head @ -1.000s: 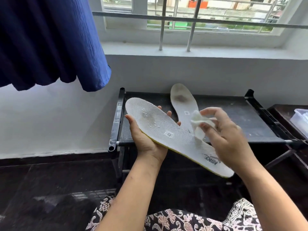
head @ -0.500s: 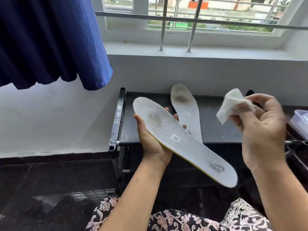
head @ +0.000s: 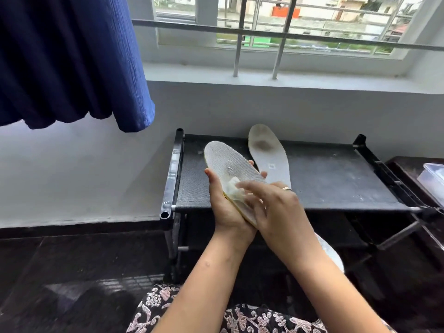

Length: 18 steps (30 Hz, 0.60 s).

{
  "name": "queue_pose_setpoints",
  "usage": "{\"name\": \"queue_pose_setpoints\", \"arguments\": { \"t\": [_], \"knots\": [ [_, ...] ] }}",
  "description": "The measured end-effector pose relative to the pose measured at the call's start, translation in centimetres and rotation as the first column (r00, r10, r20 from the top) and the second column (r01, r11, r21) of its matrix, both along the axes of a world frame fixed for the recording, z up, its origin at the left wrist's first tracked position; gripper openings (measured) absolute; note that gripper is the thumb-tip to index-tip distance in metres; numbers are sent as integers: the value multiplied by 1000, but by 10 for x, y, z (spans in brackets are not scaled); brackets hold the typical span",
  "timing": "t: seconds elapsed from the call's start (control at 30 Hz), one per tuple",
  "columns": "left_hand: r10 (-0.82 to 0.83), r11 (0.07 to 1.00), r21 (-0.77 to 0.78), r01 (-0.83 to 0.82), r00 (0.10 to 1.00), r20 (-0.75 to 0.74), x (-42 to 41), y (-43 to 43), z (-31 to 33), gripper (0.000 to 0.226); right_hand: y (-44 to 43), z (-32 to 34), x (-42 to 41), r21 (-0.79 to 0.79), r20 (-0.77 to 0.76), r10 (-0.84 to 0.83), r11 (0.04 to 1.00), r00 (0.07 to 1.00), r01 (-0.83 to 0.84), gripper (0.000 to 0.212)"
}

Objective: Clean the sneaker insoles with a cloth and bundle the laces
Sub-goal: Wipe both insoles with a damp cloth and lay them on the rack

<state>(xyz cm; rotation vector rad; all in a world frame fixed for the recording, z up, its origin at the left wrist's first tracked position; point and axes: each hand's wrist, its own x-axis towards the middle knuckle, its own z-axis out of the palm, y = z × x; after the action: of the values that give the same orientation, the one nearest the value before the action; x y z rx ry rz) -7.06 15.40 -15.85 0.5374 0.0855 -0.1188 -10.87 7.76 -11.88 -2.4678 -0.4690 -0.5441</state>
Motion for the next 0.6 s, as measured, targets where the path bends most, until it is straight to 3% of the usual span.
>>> {"name": "queue_pose_setpoints", "arguments": {
  "t": [0.1,0.2,0.3,0.47,0.6],
  "knots": [
    [-38,999,-31,38,999,12,-2,-1,-1,93,-2,-1,12,-119,135,-114,984,984,130,44],
    [-19,999,-33,20,998,53,-6,-5,1,92,-2,1,27,-31,67,-193,980,979,195,43],
    [-1,999,-49,4,998,58,-5,-7,0,81,8,5,36,91,-56,-133,986,990,137,34],
    [8,995,-103,0,998,69,0,-9,-7,92,29,10,36,76,-47,7,997,999,-3,23],
    [47,995,-91,-45,999,20,4,-2,-8,82,24,11,26,77,-79,113,991,990,-107,15]
  ]
}}
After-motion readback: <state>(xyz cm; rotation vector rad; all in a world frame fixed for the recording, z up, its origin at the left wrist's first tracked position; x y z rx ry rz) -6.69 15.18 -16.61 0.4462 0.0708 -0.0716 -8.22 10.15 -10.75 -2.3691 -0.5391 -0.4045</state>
